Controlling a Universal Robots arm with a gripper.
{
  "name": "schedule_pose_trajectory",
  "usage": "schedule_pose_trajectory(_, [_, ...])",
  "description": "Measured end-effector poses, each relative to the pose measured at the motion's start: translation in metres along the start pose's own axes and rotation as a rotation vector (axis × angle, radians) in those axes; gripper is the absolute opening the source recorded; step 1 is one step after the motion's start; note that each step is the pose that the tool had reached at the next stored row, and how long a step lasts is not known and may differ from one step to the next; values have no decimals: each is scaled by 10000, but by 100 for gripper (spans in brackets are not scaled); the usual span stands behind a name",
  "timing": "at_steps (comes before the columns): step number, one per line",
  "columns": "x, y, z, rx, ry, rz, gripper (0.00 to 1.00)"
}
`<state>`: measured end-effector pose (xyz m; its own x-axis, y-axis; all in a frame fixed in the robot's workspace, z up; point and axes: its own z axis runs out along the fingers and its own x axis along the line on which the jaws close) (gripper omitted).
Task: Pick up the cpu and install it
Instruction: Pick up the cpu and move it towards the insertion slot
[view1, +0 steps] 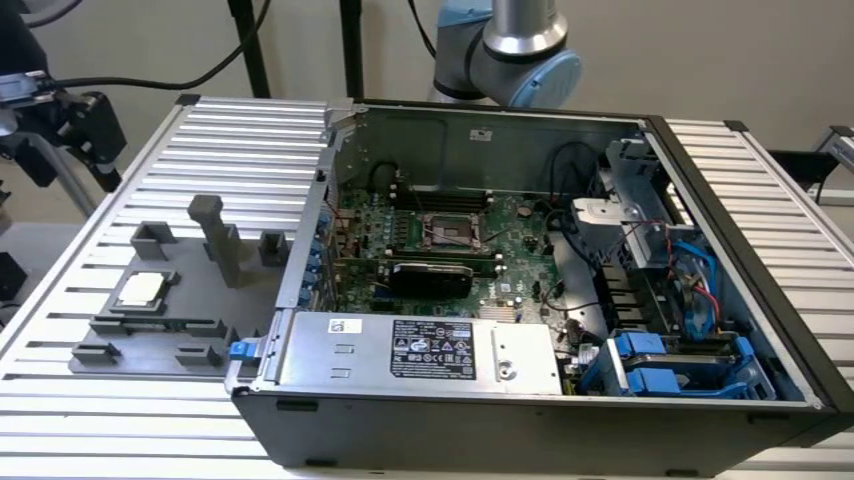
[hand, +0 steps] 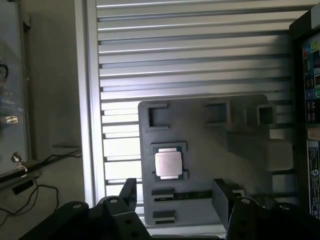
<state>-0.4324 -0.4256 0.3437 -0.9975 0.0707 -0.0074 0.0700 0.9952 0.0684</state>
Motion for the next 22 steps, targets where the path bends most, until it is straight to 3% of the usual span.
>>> schedule_pose_trajectory(22, [3,-27,400,-1,-1,0,71])
